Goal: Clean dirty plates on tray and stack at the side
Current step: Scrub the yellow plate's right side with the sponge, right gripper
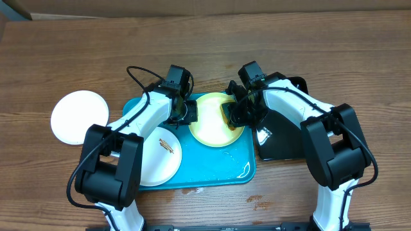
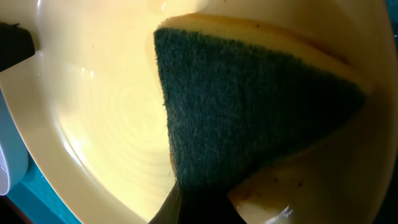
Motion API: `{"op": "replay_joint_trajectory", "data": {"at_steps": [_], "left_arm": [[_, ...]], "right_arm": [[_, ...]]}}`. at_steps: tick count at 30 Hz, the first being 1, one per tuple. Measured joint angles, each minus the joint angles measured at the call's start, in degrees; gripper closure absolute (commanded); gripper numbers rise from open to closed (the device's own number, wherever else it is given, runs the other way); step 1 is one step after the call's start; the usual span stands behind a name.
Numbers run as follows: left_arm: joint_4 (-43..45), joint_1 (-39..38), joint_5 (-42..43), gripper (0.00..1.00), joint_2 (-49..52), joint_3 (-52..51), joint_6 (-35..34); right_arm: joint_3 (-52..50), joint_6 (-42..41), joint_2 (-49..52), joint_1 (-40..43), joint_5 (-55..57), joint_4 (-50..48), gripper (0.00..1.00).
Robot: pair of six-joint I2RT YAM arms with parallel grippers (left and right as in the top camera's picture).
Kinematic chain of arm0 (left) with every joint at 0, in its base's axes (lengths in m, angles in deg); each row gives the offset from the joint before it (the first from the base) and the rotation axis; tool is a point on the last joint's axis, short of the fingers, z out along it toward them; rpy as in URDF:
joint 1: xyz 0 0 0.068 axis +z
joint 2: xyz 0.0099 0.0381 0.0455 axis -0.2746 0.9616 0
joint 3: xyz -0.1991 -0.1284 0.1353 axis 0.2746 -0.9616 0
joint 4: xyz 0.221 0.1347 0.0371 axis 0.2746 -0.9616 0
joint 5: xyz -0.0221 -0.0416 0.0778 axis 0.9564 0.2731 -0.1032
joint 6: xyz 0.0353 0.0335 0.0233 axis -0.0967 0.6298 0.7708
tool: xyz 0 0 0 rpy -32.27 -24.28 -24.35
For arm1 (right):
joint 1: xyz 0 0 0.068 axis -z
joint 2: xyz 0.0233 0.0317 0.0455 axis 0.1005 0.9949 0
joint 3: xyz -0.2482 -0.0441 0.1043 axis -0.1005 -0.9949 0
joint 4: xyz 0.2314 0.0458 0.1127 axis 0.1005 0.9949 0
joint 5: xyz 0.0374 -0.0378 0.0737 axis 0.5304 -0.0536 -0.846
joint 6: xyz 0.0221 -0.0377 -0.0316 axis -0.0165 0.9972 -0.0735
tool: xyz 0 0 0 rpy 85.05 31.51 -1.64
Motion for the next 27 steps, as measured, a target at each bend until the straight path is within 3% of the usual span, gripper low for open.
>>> {"op": "replay_joint_trajectory", "data": {"at_steps": [13, 27], "left_arm": [[0.0, 0.0, 0.0, 0.96, 0.0, 0.0, 0.0], [0.0, 0.0, 0.0, 0.96, 0.0, 0.0, 0.0]], "right_arm": [[-0.3, -0.2, 0.1, 0.0, -1.9, -2.1, 0.96], [-0.3, -5.7, 0.2, 0.0, -6.2, -4.4, 0.96]]}}
